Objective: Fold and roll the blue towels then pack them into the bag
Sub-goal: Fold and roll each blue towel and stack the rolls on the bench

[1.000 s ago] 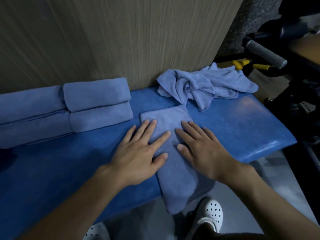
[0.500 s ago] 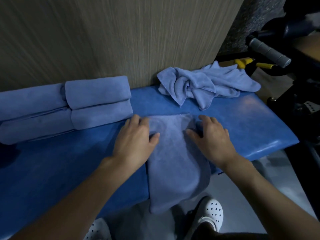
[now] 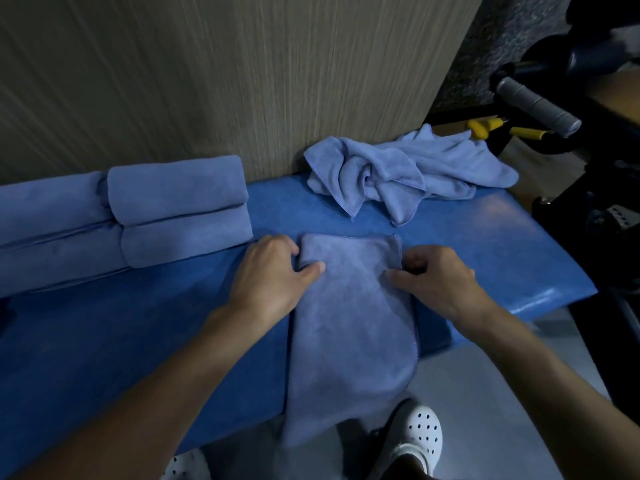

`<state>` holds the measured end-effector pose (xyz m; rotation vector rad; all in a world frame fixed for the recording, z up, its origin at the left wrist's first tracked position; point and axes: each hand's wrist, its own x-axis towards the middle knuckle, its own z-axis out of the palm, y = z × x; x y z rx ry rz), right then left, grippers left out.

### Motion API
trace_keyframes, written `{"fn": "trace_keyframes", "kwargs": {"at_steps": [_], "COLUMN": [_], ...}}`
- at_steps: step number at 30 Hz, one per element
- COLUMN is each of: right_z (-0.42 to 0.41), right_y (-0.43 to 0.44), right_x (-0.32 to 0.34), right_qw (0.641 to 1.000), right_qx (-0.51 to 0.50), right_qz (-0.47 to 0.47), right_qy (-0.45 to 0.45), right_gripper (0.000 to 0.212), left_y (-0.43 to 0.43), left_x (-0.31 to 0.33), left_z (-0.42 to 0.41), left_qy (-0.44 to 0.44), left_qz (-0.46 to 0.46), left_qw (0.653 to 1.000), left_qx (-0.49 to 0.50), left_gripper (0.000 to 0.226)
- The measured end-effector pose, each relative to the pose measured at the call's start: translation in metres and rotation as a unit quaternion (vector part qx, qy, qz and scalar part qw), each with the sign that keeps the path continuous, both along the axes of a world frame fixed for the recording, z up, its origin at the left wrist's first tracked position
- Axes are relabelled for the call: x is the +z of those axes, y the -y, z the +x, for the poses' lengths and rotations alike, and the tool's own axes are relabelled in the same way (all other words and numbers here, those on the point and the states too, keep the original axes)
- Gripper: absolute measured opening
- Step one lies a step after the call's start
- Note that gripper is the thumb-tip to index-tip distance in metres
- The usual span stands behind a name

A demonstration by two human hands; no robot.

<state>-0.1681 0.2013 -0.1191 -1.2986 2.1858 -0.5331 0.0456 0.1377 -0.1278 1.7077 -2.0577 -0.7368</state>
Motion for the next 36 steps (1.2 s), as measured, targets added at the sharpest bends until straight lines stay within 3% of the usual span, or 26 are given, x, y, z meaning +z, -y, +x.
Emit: {"fn": "trace_keyframes", "kwargs": {"at_steps": [5,13,20,28,33,36], "right_z": [-0.005,-0.007,-0.013,-0.014,-0.016,-0.018], "right_y": [-0.001,-0.002,0.001,0.002,-0.003,-0.008], "right_x": [0.0,0.011,0.006,0.006,0.006,-0.001], "right_qw": [0.997,0.954,0.944,0.896,0.906,0.92], "right_qx": [0.019,-0.01,-0.039,-0.059,0.006,0.041], "right_qz": [-0.046,-0.042,-0.047,-0.115,-0.14,-0.181], "right_qy": [0.059,0.297,0.325,0.425,0.399,0.344], "right_gripper": [0.029,0.009,0.009,0.019,0.01,0.017], "left_y": [0.003,0.017,0.019,0.015,0.01,0.004], "left_x": [0.008,0.014,0.015,0.009,0.006,-0.001], "left_z": [-0.004,0.002,0.006,0.001,0.003,0.01], "left_qy": [-0.074,-0.227,-0.235,-0.341,-0.337,-0.33], "left_qz": [0.053,0.223,0.274,0.183,0.119,0.093], "left_qw": [0.996,0.947,0.932,0.922,0.93,0.932], "left_qx": [0.016,0.037,0.035,-0.011,-0.082,-0.119], "left_gripper": [0.027,0.017,0.014,0.013,0.02,0.022]}}
